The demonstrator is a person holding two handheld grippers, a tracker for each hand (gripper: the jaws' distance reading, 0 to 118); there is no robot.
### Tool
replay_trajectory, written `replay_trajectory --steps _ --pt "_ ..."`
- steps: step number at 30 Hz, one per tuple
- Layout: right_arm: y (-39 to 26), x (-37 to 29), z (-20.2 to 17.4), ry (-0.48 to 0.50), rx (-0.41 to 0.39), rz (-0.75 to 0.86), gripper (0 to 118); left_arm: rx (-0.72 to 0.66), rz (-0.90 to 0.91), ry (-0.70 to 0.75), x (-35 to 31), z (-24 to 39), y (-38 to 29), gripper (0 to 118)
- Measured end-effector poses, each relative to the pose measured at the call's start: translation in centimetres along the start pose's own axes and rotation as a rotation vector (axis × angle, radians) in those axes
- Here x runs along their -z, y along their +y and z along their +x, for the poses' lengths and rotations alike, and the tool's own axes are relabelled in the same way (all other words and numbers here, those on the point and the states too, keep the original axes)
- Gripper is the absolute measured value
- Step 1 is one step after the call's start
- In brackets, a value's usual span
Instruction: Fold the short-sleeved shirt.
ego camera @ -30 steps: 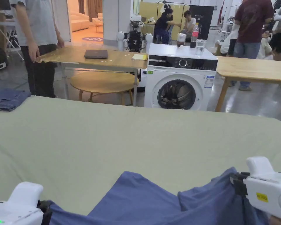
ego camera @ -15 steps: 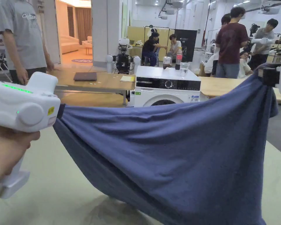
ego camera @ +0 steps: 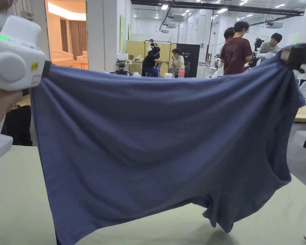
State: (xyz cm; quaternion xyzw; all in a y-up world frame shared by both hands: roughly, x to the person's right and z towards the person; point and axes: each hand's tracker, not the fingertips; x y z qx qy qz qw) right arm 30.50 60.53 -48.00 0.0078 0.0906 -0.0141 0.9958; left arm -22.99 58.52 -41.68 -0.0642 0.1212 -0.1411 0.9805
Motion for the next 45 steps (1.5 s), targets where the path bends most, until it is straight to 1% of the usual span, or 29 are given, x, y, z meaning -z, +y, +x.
replay_trajectory --steps 2,4,8,12,17,19,22,24,27,29,31,33,35,36,37,38,39,40,41,43,45 --pt "-2.9 0.4 0.1 -0.012 -0.008 -0.038 2 0.007 -0.028 -0.009 0.3 1.1 -2.3 0" --pt "-5.9 0.6 0.4 -0.023 0.0 -0.071 2 0.003 -0.064 -0.019 0.5 2.0 -5.0 0" --pt "-10.3 -0.7 1.2 -0.024 0.001 -0.119 2 -0.022 -0.11 -0.045 -0.5 3.3 -9.4 0" --pt "-13.0 -4.6 1.8 -0.022 -0.016 -0.14 2 -0.052 -0.117 -0.074 -4.3 3.5 -12.5 0" --pt "-17.4 -11.7 2.4 -0.03 -0.027 -0.188 2 -0.098 -0.164 -0.175 -11.0 4.5 -17.8 0" --pt "-20.2 -14.8 2.4 -0.026 -0.04 -0.247 2 -0.101 -0.191 -0.18 -14.0 5.3 -20.8 0" --pt "-24.5 -19.3 2.1 -0.032 -0.097 -0.34 2 -0.099 -0.256 -0.191 -18.1 6.3 -25.6 0" --pt "-27.3 -22.0 1.7 -0.031 -0.115 -0.424 2 -0.108 -0.315 -0.194 -20.5 6.8 -28.9 0" --pt "-32.1 -25.7 1.2 -0.026 -0.115 -0.558 2 -0.139 -0.45 -0.216 -23.5 7.3 -34.0 0" --pt "-35.2 -27.0 1.2 -0.033 -0.118 -0.64 2 -0.158 -0.531 -0.231 -24.9 7.3 -36.9 0" --pt "-38.3 -28.2 0.7 -0.06 -0.145 -0.738 2 -0.202 -0.608 -0.234 -25.8 7.0 -40.0 0" --pt "-40.5 -29.1 0.5 -0.064 -0.122 -0.806 2 -0.167 -0.661 -0.231 -26.3 7.2 -41.8 0" --pt "-41.5 -29.4 0.4 -0.1 -0.109 -0.836 2 -0.167 -0.671 -0.238 -26.8 7.2 -42.8 1" --pt "-41.5 -29.9 0.2 -0.114 -0.103 -0.83 4 -0.163 -0.67 -0.227 -27.2 7.3 -42.9 12" --pt "-41.3 -30.2 0.3 -0.116 -0.09 -0.814 9 -0.15 -0.667 -0.205 -27.5 7.3 -42.9 29" --pt "-40.8 -30.5 0.0 -0.121 -0.083 -0.794 24 -0.147 -0.654 -0.2 -28.2 7.3 -42.7 60" --pt "-40.2 -30.8 -0.4 -0.119 -0.084 -0.778 63 -0.145 -0.642 -0.195 -28.7 7.4 -42.2 98" --pt "-39.5 -31.4 -1.1 -0.116 -0.076 -0.755 92 -0.135 -0.586 -0.188 -29.3 7.6 -41.5 106" --pt "-38.7 -31.9 -1.9 -0.093 -0.064 -0.705 105 -0.125 -0.539 -0.184 -29.9 8.1 -40.7 105" --pt "-37.5 -32.8 -3.9 -0.044 -0.03 -0.615 105 -0.104 -0.451 -0.207 -31.1 9.4 -39.2 105" --pt "-37.0 -33.4 -6.0 -0.019 -0.023 -0.563 103 -0.098 -0.388 -0.233 -31.7 10.9 -38.3 105"
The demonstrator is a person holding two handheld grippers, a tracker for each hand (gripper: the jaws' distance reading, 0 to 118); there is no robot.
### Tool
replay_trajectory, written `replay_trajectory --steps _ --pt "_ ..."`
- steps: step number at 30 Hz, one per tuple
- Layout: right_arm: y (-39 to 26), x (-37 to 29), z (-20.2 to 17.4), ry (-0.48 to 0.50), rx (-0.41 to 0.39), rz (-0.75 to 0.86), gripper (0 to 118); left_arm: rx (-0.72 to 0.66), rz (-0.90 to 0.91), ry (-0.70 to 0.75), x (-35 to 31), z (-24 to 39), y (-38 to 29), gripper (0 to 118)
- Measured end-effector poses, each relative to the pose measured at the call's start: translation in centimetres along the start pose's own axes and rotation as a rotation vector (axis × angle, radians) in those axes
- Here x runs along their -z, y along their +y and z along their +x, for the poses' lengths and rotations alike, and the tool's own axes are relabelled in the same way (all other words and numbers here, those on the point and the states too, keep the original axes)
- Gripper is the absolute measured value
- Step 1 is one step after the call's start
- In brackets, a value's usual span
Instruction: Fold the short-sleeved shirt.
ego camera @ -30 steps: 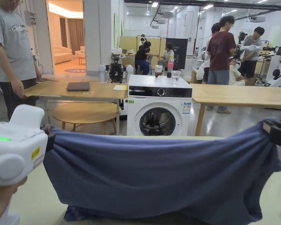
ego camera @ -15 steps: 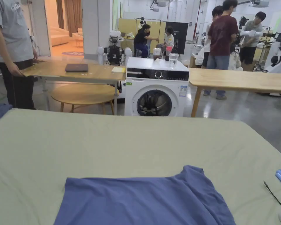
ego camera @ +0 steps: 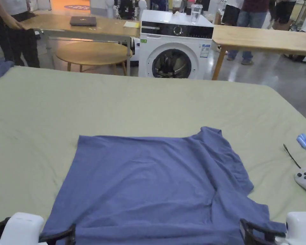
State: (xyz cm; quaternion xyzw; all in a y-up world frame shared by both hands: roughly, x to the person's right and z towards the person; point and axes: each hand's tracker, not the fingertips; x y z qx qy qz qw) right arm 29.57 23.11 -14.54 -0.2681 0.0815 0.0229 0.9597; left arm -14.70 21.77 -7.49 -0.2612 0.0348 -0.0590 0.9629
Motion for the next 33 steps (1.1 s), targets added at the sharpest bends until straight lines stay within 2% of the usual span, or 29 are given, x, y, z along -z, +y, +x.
replay_trajectory --steps 1,2,3,4,6,7,9,11,14,16,17,18,19,20,21,25,26,27,29,30,33 --pt "0.0 -0.2 -0.9 0.02 0.005 0.02 94 0.006 0.002 -0.001 -0.3 1.3 0.2 101" --pt "-0.1 -0.2 -1.4 0.05 0.018 0.03 68 0.009 0.006 -0.013 -0.3 1.9 0.2 85" --pt "-0.3 -0.1 -2.0 0.073 0.036 0.032 13 0.011 0.001 -0.038 -0.3 2.5 0.1 36" --pt "-0.4 0.2 -2.7 0.046 0.045 0.024 0 0.009 -0.028 -0.062 -0.1 3.0 0.0 0" --pt "-0.9 0.2 -3.5 -0.003 0.041 0.019 0 0.005 -0.127 -0.092 -0.1 3.4 -0.7 0" --pt "-1.1 0.1 -3.6 0.052 0.041 0.006 0 -0.01 -0.162 -0.14 -0.3 3.2 -1.2 0" --pt "-1.5 -0.4 -3.9 0.059 0.043 0.002 0 -0.029 -0.209 -0.107 -0.8 2.5 -2.4 0" --pt "-1.7 -0.8 -3.7 0.048 0.005 -0.006 0 -0.049 -0.247 -0.057 -1.3 1.1 -3.5 0" --pt "-1.8 -1.0 -3.1 0.033 -0.008 -0.023 0 -0.132 -0.256 -0.014 -1.9 -1.8 -5.0 0" --pt "-1.8 -0.7 -2.0 0.03 0.006 -0.035 0 -0.13 -0.226 0.019 -1.6 -3.5 -5.6 18" --pt "-1.8 -0.5 -1.7 0.023 0.015 -0.041 0 -0.125 -0.23 0.024 -1.4 -4.0 -5.7 18" --pt "-1.8 -0.2 -1.4 0.019 0.026 -0.05 0 -0.118 -0.243 0.035 -0.7 -4.6 -5.8 64" --pt "-1.5 0.0 -0.9 0.013 0.038 -0.056 0 -0.115 -0.251 0.037 0.1 -5.0 -5.9 98" --pt "-1.4 0.1 -0.7 0.007 0.046 -0.057 0 -0.119 -0.242 0.034 0.6 -5.4 -5.9 108" --pt "-1.3 0.2 -0.4 -0.003 0.056 -0.054 0 -0.132 -0.24 0.032 1.4 -5.5 -5.7 103" --pt "-0.7 0.4 1.2 -0.049 0.076 -0.066 0 -0.172 -0.273 0.003 5.1 -5.9 -5.1 103" --pt "-0.6 0.4 1.7 -0.063 0.079 -0.07 0 -0.191 -0.294 -0.016 6.0 -6.0 -5.0 99" --pt "-0.4 0.5 2.4 -0.077 0.083 -0.078 0 -0.21 -0.311 -0.055 6.7 -6.1 -4.9 78" --pt "-0.3 0.6 3.5 -0.102 0.089 -0.093 0 -0.208 -0.325 -0.08 7.9 -6.2 -4.7 12" --pt "-0.3 0.6 4.0 -0.109 0.088 -0.102 0 -0.179 -0.362 -0.059 8.4 -6.0 -4.8 2" --pt "-0.4 0.7 5.8 -0.144 0.078 -0.138 0 -0.14 -0.376 -0.074 8.3 -5.3 -4.3 2"
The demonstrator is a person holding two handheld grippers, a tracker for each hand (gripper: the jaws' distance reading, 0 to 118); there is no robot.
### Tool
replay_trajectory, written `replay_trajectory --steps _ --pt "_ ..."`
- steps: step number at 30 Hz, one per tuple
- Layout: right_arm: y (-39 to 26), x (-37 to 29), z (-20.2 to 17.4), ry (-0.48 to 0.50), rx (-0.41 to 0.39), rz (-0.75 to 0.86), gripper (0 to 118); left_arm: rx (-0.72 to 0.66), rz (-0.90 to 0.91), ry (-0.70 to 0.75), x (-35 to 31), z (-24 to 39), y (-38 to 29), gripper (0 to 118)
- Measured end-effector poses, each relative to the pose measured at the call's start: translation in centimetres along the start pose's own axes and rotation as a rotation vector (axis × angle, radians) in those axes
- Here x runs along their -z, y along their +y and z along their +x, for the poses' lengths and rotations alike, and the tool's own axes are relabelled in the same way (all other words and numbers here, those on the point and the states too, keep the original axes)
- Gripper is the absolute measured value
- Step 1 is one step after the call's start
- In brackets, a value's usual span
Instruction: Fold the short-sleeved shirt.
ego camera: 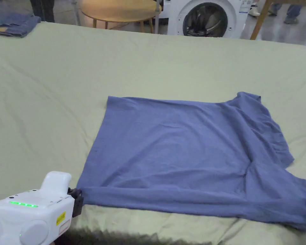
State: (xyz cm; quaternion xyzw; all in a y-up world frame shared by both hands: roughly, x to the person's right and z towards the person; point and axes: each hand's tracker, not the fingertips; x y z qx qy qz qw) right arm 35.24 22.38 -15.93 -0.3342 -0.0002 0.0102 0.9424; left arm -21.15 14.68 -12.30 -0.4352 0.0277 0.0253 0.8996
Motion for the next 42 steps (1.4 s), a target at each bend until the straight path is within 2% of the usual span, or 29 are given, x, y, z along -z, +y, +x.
replay_trajectory --steps 1,2,3,4,5,7,10,13,14,16,18,19,21,24,29,32,35,42 --pt "-0.1 0.1 0.5 0.001 0.0 -0.012 2 0.004 0.008 0.009 -0.4 0.3 0.0 1" --pt "-0.1 0.2 1.1 0.009 0.003 -0.02 22 0.007 0.008 0.003 -0.7 0.3 0.0 1" --pt "-0.3 0.3 1.6 0.037 0.016 -0.031 75 0.008 0.01 0.005 -1.1 0.5 0.1 1" --pt "-0.5 0.6 1.9 0.07 0.023 -0.071 112 0.01 0.02 0.021 -1.8 0.9 0.1 1" --pt "-0.7 1.0 2.1 0.078 0.023 -0.116 118 0.011 0.026 0.029 -2.3 1.0 0.2 1" --pt "-1.6 1.5 2.5 0.101 0.008 -0.08 118 0.002 0.033 0.024 -2.8 1.0 0.3 1" --pt "-2.3 3.0 2.6 0.085 0.002 -0.135 116 -0.006 0.044 0.019 -3.2 0.7 0.4 1" --pt "-2.5 4.4 2.4 0.091 -0.005 -0.145 100 0.007 0.042 0.028 -3.1 0.7 0.5 1" --pt "-2.5 5.0 2.5 0.099 -0.001 -0.148 100 0.009 0.042 0.03 -3.1 0.8 0.5 1" --pt "-2.3 5.9 2.6 0.108 0.028 -0.158 61 0.012 0.043 0.033 -3.0 0.8 0.6 1" --pt "-2.1 6.7 3.0 0.148 0.078 -0.169 13 0.015 0.042 0.034 -2.9 0.9 0.7 1" --pt "-1.9 6.8 3.1 0.147 0.09 -0.167 10 0.019 0.041 0.037 -2.9 0.9 0.8 1" --pt "-1.4 6.3 3.0 0.14 0.084 -0.167 8 0.034 0.047 0.056 -3.1 0.9 1.1 1" --pt "0.9 4.3 2.7 0.142 0.059 -0.083 8 0.074 0.081 0.096 -4.5 1.4 2.7 1" --pt "7.4 3.1 1.4 0.121 0.001 0.038 8 0.153 0.157 0.142 -5.7 2.8 8.3 1" --pt "10.9 5.7 0.1 0.083 -0.049 0.072 8 0.166 0.158 0.153 -3.4 2.7 12.1 1" --pt "13.1 10.5 -1.0 0.07 -0.051 0.026 8 0.181 0.092 0.172 0.9 2.7 15.1 1" --pt "12.0 20.0 -2.2 0.01 -0.047 -0.146 8 0.091 -0.037 0.142 8.4 1.5 17.3 1"
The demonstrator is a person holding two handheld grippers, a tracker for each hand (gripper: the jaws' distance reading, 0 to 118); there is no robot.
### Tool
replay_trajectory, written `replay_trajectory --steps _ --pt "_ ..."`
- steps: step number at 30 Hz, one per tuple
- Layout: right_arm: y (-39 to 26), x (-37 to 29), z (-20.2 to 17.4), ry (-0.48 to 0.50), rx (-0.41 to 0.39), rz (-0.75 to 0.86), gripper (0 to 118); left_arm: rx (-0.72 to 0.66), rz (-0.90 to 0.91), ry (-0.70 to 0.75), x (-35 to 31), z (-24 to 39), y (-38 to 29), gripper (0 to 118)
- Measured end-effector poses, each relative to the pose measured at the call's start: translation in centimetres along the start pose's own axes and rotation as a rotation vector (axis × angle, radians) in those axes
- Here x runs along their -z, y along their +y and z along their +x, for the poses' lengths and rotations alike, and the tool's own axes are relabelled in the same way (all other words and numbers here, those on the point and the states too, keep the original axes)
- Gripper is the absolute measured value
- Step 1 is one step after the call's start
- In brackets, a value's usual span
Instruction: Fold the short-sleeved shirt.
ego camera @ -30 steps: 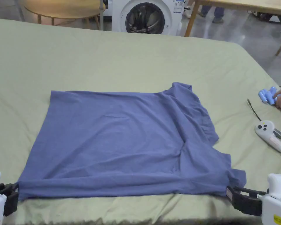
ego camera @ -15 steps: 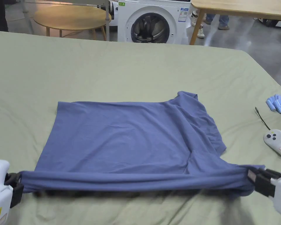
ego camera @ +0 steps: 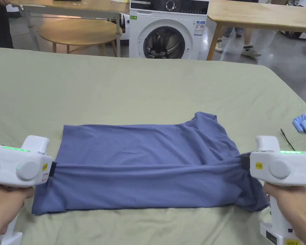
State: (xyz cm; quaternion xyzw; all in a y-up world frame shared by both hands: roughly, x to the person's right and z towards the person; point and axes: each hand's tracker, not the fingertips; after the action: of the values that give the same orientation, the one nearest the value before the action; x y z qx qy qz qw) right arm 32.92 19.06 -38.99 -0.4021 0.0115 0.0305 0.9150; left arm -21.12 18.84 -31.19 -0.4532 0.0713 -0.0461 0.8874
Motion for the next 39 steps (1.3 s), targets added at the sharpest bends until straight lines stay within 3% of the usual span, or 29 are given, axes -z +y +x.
replay_trajectory --steps 2,3,4,5,6,7,12,14,15,16,18,21,25,26,29,30,34,37,38,39 --pt "-0.6 0.4 0.1 -0.004 -0.001 0.002 8 -0.003 0.016 -0.001 -0.1 0.0 -0.2 1" --pt "-0.8 0.1 0.3 0.002 0.002 0.009 8 -0.002 0.029 0.002 -0.6 -0.1 -0.4 8" --pt "-0.9 -0.5 0.6 0.026 0.007 0.034 15 -0.004 0.057 0.01 -1.5 0.0 -0.6 23" --pt "-1.1 -1.7 0.8 0.062 0.02 0.064 38 0.0 0.102 0.005 -2.8 0.1 -0.9 47" --pt "-1.5 -2.9 0.9 0.099 0.031 0.083 84 0.005 0.145 -0.006 -4.1 0.2 -1.5 83" --pt "-2.2 -4.4 0.8 0.135 0.034 0.124 104 0.014 0.203 -0.012 -5.7 0.6 -2.3 98" --pt "-7.7 -12.2 -2.9 0.166 -0.012 0.365 108 0.024 0.483 0.026 -13.2 4.5 -8.5 99" --pt "-10.1 -13.9 -4.0 0.209 0.014 0.39 103 0.071 0.508 0.044 -14.1 5.9 -10.9 98" --pt "-11.1 -14.6 -4.5 0.216 0.017 0.425 86 0.074 0.504 0.043 -14.5 6.4 -11.9 87" --pt "-12.0 -15.2 -5.4 0.192 0.006 0.464 64 0.071 0.505 0.041 -14.8 7.0 -12.9 65" --pt "-12.9 -15.7 -6.6 0.133 -0.016 0.472 1 0.083 0.48 0.038 -14.4 7.4 -14.2 4" --pt "-13.3 -15.9 -7.3 0.182 0.017 0.441 1 0.04 0.338 -0.068 -13.1 6.4 -15.6 3" --pt "-13.7 -15.7 -7.0 0.175 0.002 0.411 1 -0.032 0.227 -0.024 -10.2 3.7 -16.4 3" --pt "-13.8 -15.6 -6.8 0.176 -0.003 0.4 1 -0.051 0.204 -0.02 -10.1 3.6 -16.4 8" --pt "-14.1 -15.2 -6.1 0.174 -0.001 0.373 1 -0.077 0.169 0.007 -8.5 1.8 -15.5 105" --pt "-14.1 -15.1 -6.0 0.168 -0.004 0.364 1 -0.098 0.17 0.011 -8.0 1.5 -15.1 113" --pt "-14.2 -14.3 -4.8 0.135 -0.001 0.329 1 -0.155 0.16 0.011 -6.1 0.6 -12.6 113" --pt "-13.9 -13.6 -3.5 0.079 0.01 0.289 1 -0.112 0.098 0.065 -3.2 0.8 -11.1 113" --pt "-13.8 -13.4 -3.2 0.066 0.016 0.282 1 -0.104 0.082 0.069 -2.7 1.0 -10.8 110" --pt "-13.6 -13.1 -2.6 0.046 0.023 0.273 1 -0.106 0.072 0.07 -1.9 1.2 -10.5 99"
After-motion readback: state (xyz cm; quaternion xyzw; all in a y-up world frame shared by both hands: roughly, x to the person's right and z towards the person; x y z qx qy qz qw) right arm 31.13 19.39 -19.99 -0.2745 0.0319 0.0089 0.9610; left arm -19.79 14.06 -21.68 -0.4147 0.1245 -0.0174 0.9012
